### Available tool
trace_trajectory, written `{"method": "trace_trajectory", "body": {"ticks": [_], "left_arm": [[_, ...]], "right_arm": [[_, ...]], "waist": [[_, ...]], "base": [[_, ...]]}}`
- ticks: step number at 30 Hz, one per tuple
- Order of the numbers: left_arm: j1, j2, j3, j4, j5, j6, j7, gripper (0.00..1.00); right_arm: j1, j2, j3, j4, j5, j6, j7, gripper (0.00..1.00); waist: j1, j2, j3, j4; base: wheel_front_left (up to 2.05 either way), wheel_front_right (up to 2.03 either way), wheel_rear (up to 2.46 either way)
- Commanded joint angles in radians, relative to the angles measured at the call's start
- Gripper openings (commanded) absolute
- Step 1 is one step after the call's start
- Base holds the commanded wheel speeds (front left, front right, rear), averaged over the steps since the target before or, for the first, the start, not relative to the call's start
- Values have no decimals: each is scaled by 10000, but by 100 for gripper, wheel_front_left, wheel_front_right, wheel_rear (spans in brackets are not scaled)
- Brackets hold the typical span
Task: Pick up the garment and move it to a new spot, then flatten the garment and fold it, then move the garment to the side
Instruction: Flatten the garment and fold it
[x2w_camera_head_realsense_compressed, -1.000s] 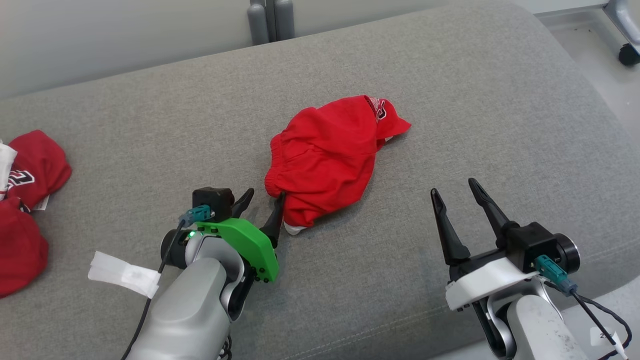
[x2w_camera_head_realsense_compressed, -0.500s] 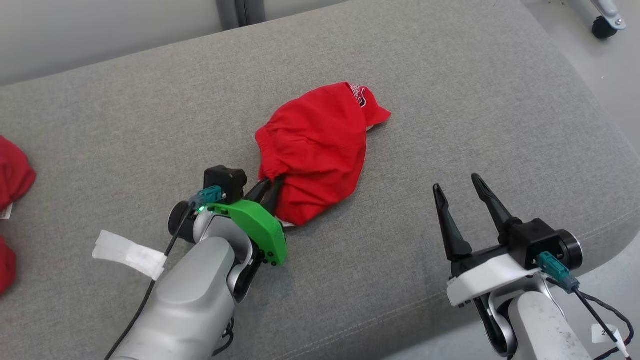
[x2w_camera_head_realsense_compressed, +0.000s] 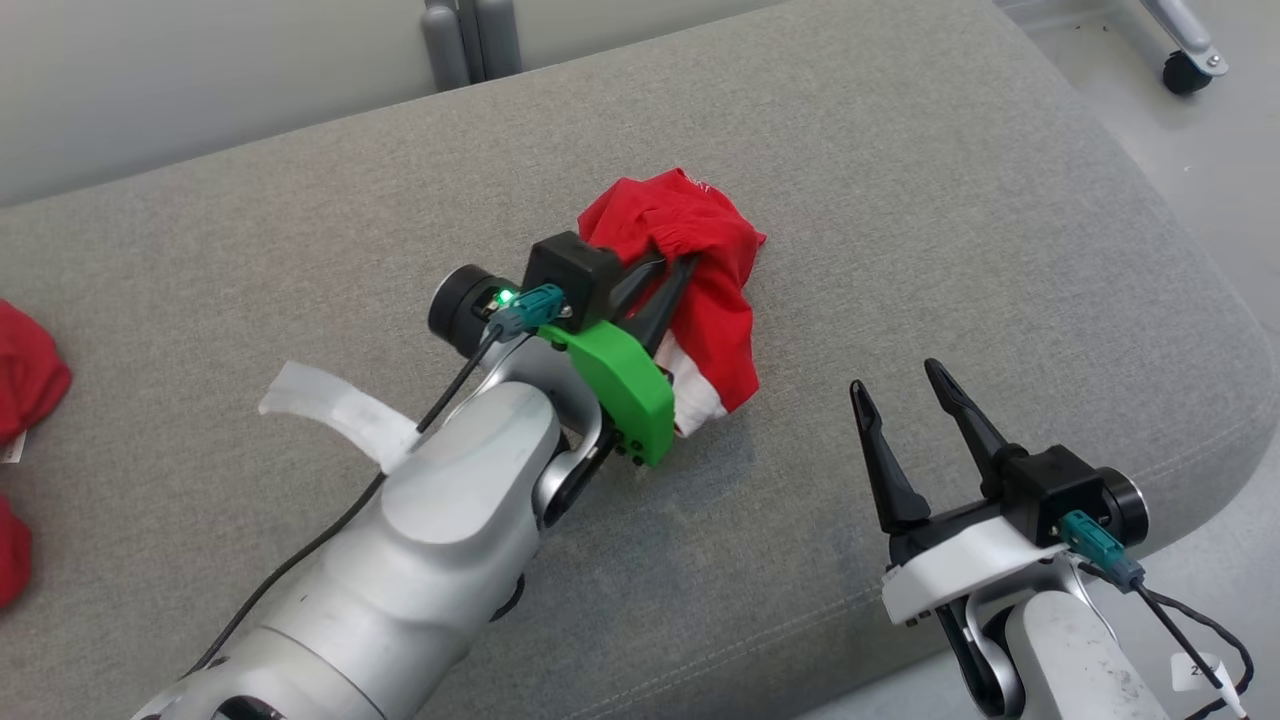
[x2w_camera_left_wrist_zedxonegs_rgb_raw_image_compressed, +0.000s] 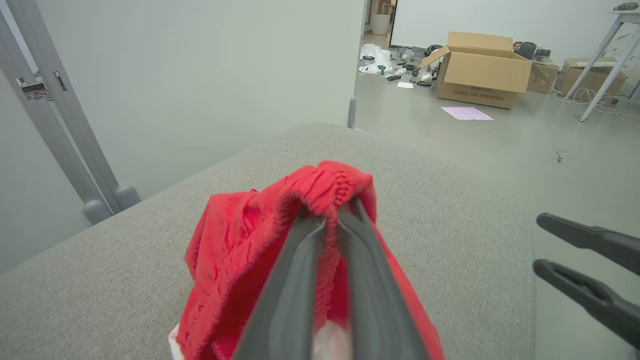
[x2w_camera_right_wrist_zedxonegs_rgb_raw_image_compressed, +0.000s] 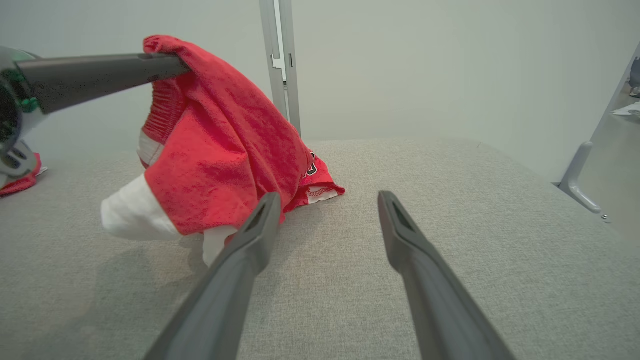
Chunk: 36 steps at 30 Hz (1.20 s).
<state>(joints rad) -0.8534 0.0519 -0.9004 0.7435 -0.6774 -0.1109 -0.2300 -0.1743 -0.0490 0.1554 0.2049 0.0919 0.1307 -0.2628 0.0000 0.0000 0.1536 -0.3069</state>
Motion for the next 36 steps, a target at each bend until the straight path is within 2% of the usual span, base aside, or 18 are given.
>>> {"method": "trace_trajectory", "body": {"ticks": [1,2,4,11,14,15,16,24,30,36], "left_arm": [[-277,-14,-241,-397,-126,214,171,0],[-277,-14,-241,-397,-126,214,171,0],[-476,-6,-603,-982,-338,504,439,0],[-1149,9,-1615,-2811,-1342,1892,1178,0],[-1377,18,-1604,-2585,-1706,2590,1271,0],[-1537,21,-1487,-2009,-1777,2935,1296,0],[-1571,16,-1411,-1684,-1814,3062,1284,0],[-1681,463,-790,779,-2190,3464,1204,0],[-1477,910,-323,2045,-2526,3560,1003,0],[-1063,1211,114,2842,-2979,3469,676,0]], "right_arm": [[42,-29,20,25,51,1,-30,100],[42,-29,20,25,51,1,-30,100],[47,-25,50,37,98,1,-30,100],[-104,-27,310,78,317,1,-30,100],[-156,-25,356,66,409,1,-30,100],[-168,-25,322,27,471,1,-30,100],[-166,-27,279,-8,507,1,-30,100],[-157,-24,11,-82,482,1,-30,100],[-268,-26,-33,-107,445,1,-30,100],[-245,-24,-147,-85,336,1,-30,100]], "waist": [[0,0,-10,-101],[0,0,-10,-101],[0,0,-5,-167],[0,0,-8,-495],[0,0,51,-614],[0,0,136,-662],[0,0,181,-660],[0,0,446,-303],[0,0,536,148],[0,0,616,687]], "base": [[0,0,0],[0,0,0],[0,0,0],[0,0,0],[0,0,0],[0,0,0],[0,0,0],[0,0,0],[0,0,0],[0,0,0]]}}
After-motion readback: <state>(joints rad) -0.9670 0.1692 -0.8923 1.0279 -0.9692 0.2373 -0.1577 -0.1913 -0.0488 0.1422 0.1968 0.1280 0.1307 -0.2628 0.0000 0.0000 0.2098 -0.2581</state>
